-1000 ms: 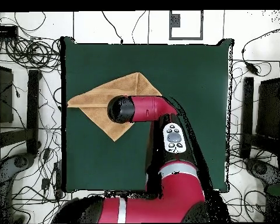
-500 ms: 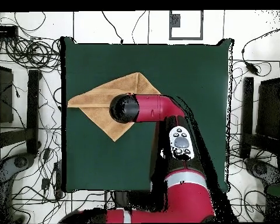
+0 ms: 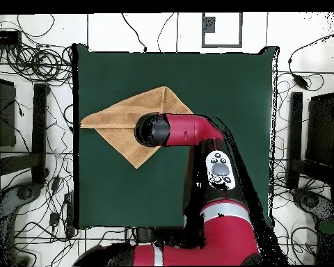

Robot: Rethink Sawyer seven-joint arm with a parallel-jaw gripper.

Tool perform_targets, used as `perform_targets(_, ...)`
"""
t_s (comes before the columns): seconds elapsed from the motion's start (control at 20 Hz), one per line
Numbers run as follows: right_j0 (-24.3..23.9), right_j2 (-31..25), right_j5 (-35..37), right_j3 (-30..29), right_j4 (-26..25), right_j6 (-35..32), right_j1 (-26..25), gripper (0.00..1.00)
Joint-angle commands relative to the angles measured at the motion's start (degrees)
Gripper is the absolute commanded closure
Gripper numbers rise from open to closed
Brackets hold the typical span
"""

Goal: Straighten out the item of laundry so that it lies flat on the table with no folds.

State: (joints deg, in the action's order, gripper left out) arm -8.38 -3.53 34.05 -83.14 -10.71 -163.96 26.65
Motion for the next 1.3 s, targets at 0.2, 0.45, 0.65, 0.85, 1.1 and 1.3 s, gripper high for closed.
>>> perform_targets(0.2, 2.65, -4.29, -4.23, -1.92, -0.54, 0.36, -7.45, 1.0)
perform_targets(0.45, 3.65, -3.52, -4.74, -0.71, -0.46, -0.5, -8.6, 1.0)
perform_targets(0.65, 4.41, -2.74, -5.21, 0.32, -0.52, -1.13, -9.64, 1.0)
perform_targets(0.85, 4.82, -2.33, -5.54, 0.72, -0.39, -1.34, -10.05, 1.0)
perform_targets(1.1, 5.13, -1.94, -6.66, 0.78, -0.38, -1.89, -10.46, 1.0)
perform_targets(1.3, 5.32, -1.47, -7.42, 1.01, -0.75, -2.15, -11.05, 1.0)
